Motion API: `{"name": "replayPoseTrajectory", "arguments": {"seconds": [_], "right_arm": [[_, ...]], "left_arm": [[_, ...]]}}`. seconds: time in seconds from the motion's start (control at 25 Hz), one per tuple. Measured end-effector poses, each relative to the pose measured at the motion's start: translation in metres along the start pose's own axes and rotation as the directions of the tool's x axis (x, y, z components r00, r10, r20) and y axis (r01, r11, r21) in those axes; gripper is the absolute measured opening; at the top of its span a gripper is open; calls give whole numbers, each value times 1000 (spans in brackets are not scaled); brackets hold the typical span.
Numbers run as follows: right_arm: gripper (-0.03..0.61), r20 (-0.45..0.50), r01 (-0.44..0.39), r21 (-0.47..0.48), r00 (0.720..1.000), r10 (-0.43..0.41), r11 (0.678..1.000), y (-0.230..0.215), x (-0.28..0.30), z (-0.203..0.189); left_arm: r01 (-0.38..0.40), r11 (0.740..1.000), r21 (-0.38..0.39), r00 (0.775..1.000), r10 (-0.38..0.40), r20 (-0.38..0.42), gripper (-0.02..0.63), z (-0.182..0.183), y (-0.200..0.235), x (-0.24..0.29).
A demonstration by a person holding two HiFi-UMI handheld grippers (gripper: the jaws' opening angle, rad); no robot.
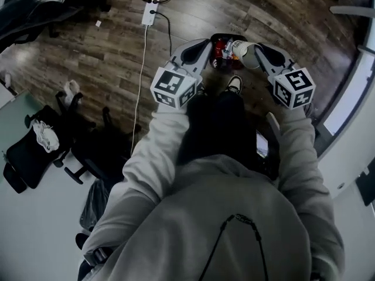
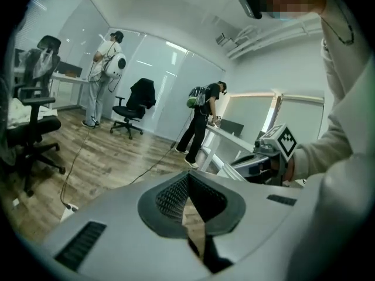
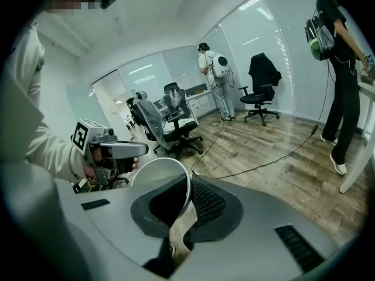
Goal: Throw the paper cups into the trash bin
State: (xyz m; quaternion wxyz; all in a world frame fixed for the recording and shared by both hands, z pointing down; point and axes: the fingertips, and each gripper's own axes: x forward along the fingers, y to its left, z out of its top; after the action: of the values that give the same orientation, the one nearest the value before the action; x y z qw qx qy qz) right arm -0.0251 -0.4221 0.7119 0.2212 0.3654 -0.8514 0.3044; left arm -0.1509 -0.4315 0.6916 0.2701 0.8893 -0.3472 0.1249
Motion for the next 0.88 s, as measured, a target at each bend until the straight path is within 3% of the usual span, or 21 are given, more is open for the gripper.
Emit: {"name": "replayPoseTrajectory", "arguments": {"seconds": [0.2,0.36,0.48,0.68,0.88], "right_arm": [[43,-70,-9,-40,998,7,999,-23,60,-93],[43,-142,-8,-74,990,-2,997,-38,102,-171],[43,-198,-29,-67,980,15,997,-53,129,-222],[43,-271,-52,-123,962,17,991,-76,170,-271],[44,-310,-40,-108,951,5,993,-84,209,-316]], "left_arm": [[7,999,-41,999,-9,-36,-6,-86,36,26],[23,998,60,993,-15,-121,-6,-176,66,46],[99,990,101,981,-80,-178,-6,-230,77,61],[170,981,97,967,-147,-207,-6,-285,92,87],[118,990,83,963,-94,-251,-6,-340,116,92]]}}
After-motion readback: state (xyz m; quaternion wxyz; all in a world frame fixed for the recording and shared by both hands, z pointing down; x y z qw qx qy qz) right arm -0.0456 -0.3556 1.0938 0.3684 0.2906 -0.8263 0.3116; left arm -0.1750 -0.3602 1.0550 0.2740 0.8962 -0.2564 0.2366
